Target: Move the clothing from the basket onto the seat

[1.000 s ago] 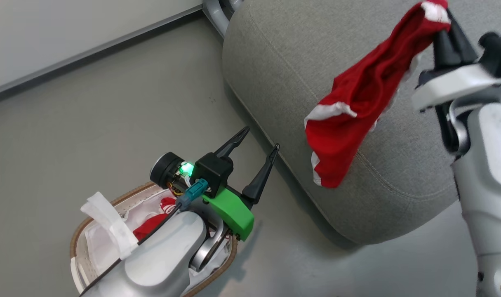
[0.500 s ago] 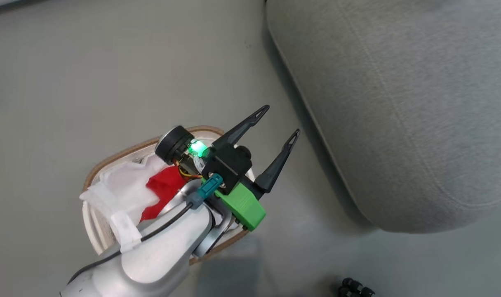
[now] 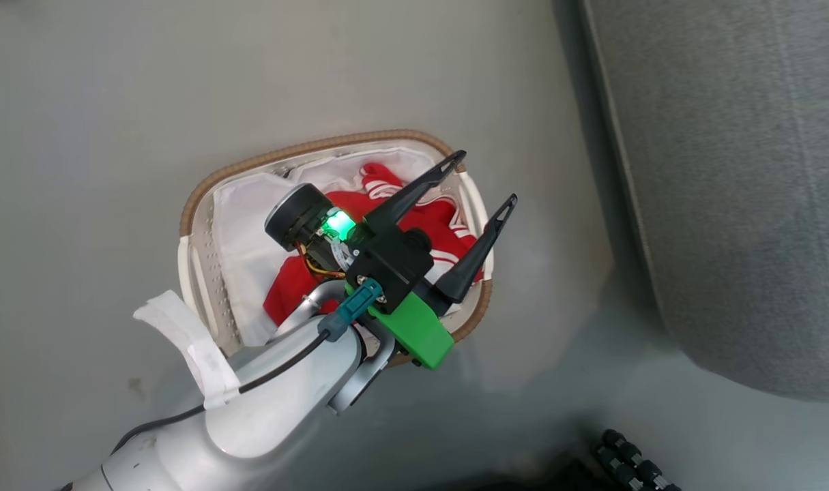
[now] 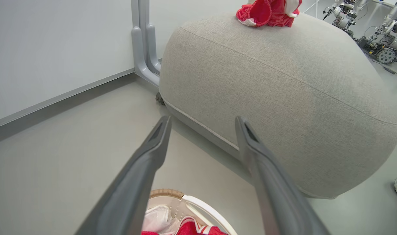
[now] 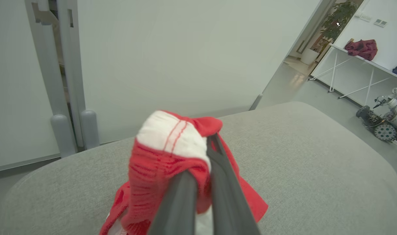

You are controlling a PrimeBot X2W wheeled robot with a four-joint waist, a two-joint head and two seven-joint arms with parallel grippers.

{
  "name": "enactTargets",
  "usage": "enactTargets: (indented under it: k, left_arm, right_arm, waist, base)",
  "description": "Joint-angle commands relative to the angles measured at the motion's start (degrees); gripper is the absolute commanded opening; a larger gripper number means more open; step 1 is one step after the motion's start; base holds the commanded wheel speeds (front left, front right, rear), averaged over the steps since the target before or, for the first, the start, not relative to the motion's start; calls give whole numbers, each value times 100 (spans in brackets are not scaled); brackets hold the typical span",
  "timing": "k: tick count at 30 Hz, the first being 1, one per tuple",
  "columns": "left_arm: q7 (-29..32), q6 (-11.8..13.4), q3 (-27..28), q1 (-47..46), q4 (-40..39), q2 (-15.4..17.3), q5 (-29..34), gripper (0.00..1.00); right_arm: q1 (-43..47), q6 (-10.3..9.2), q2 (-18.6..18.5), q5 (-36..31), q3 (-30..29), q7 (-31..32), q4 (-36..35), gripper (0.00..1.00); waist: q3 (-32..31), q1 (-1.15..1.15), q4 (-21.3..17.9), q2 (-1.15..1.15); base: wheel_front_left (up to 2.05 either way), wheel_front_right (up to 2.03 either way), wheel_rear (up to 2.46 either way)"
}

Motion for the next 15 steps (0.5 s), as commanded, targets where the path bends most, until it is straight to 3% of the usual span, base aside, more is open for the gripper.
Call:
enactTargets:
  k: [1,6,7,8,9,10,15]
  left_arm:
    - [-27,14,12,-85,31,11,51,100]
    - [-65,40,32,-71,74,76,14,100]
    - [-70,44,37,-65,84,78,1,100]
    - [-68,49,42,-60,97,82,-9,100]
    - [-77,56,50,-56,115,89,-24,100]
    - [-82,63,59,-52,128,97,-38,100]
    - [-130,99,118,17,190,130,-95,100]
  right_arm:
    - [106,-8,41,-118,-65,-105,116,0]
    - [218,-8,353,-389,-161,-331,595,0]
    - [213,-8,401,-411,-146,-385,658,13]
    - [201,-8,436,-417,-134,-439,710,40]
    - [185,-8,489,-438,-73,-534,782,82]
    - [170,-8,528,-442,-35,-586,839,100]
    - [113,-8,712,-357,345,-833,1092,100]
  waist:
    - [342,-1,334,0]
    - [361,-1,322,0]
    - [355,-1,315,0]
    - [347,-1,306,0]
    - [336,-1,292,0]
    - [322,-1,279,0]
    - [153,-1,174,0]
  base:
    - [0,0,0]
    - [0,0,0]
    - [0,0,0]
    - [0,0,0]
    - [0,0,0]
    - [0,0,0]
    - [0,0,0]
